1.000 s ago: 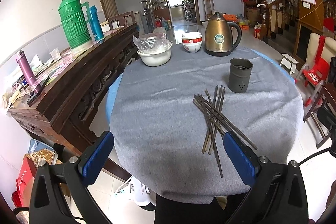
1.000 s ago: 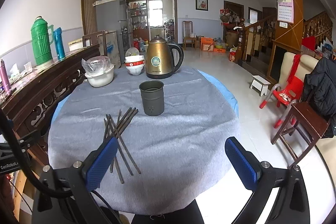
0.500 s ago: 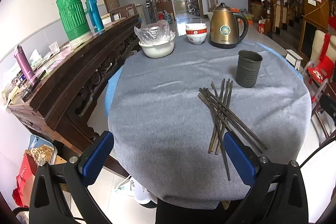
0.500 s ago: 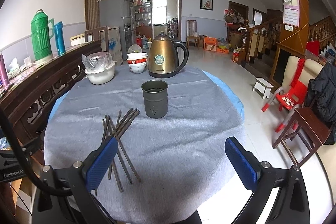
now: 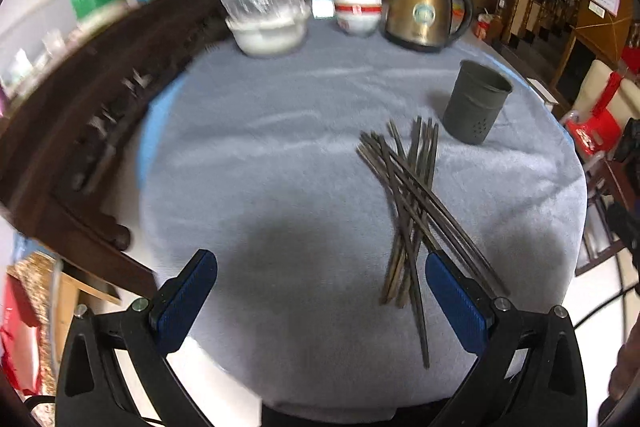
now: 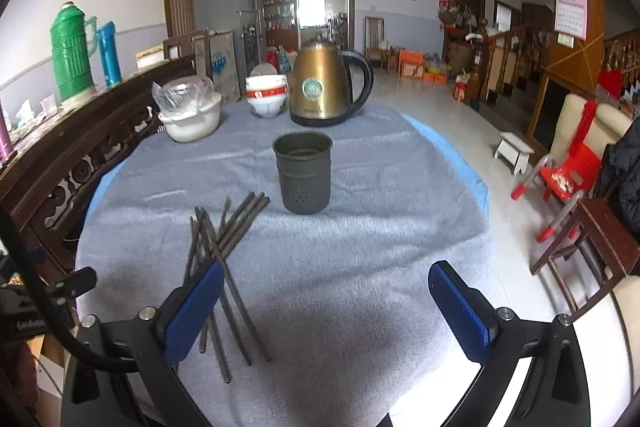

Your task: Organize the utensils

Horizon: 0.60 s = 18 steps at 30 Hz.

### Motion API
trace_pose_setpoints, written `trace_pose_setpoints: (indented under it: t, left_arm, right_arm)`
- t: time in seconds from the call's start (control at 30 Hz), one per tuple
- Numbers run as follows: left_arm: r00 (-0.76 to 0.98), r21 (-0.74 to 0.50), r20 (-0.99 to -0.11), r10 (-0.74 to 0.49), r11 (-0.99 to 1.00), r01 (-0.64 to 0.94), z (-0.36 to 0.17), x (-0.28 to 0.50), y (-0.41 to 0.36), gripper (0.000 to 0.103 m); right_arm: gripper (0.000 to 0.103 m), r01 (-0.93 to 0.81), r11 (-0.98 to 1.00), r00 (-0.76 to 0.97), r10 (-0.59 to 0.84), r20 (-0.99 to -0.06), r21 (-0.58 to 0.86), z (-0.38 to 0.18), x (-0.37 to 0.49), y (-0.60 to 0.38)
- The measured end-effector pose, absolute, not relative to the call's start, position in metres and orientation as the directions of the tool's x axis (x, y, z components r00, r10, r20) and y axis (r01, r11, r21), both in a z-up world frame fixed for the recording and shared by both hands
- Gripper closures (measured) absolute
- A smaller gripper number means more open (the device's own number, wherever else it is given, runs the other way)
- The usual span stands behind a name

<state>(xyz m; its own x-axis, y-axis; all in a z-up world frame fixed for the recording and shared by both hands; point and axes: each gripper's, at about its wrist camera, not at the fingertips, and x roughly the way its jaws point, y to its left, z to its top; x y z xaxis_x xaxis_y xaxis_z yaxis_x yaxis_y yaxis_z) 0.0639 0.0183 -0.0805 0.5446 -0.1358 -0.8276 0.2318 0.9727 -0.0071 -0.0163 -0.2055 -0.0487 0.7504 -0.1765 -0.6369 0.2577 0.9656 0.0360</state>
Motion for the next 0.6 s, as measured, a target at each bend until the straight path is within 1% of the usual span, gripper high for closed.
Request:
trace_pose_setpoints:
  t: [0.07,0.13,0.2,0.27,0.3,0.4,0.43,0.47,0.5,0.57,0.6]
  left_arm:
    - [0.497,-0.069,-0.848,-0.184,0.968,0.242,-0.093,0.082,0.014,0.000]
    - [0.460,-0.100,-0.865,-0.202,0.966,0.236,-0.106,0.101,0.008,0.001]
    - [0.434,-0.137,-0.870,-0.234,0.961,0.242,-0.116,0.116,0.001,0.007]
    - [0.396,-0.171,-0.879,-0.263,0.952,0.253,-0.124,0.127,-0.009,0.017]
    - [0.386,-0.184,-0.880,-0.278,0.948,0.261,-0.126,0.130,-0.013,0.020]
    - [0.332,-0.239,-0.882,-0.334,0.925,0.294,-0.137,0.145,-0.027,0.035]
    - [0.315,-0.257,-0.883,-0.348,0.920,0.295,-0.141,0.149,-0.030,0.043]
    - [0.300,-0.276,-0.882,-0.363,0.915,0.294,-0.144,0.154,-0.032,0.050]
    - [0.289,-0.290,-0.882,-0.372,0.912,0.291,-0.145,0.157,-0.034,0.052]
    - [0.271,-0.306,-0.884,-0.381,0.910,0.281,-0.150,0.165,-0.035,0.063]
    - [0.265,-0.313,-0.883,-0.387,0.907,0.282,-0.152,0.166,-0.036,0.066]
  right_arm:
    - [0.000,0.260,0.964,0.736,-0.165,-0.657,0.049,-0.059,-0.010,-0.212]
    - [0.000,0.261,0.963,0.723,-0.148,-0.675,0.068,-0.069,-0.004,-0.218]
    - [0.000,0.262,0.962,0.715,-0.140,-0.685,0.078,-0.076,0.001,-0.224]
    - [0.000,0.260,0.961,0.707,-0.125,-0.697,0.091,-0.084,0.007,-0.231]
    - [0.000,0.262,0.961,0.705,-0.125,-0.698,0.092,-0.087,0.009,-0.234]
    - [0.000,0.269,0.956,0.696,-0.106,-0.710,0.121,-0.096,0.015,-0.245]
    - [0.000,0.270,0.953,0.694,-0.095,-0.714,0.135,-0.100,0.016,-0.249]
    - [0.000,0.270,0.952,0.693,-0.088,-0.716,0.145,-0.102,0.018,-0.252]
    - [0.001,0.271,0.950,0.693,-0.079,-0.716,0.158,-0.103,0.019,-0.255]
    - [0.004,0.272,0.946,0.694,-0.067,-0.716,0.175,-0.106,0.021,-0.261]
    - [0.006,0.271,0.945,0.694,-0.058,-0.718,0.185,-0.107,0.022,-0.262]
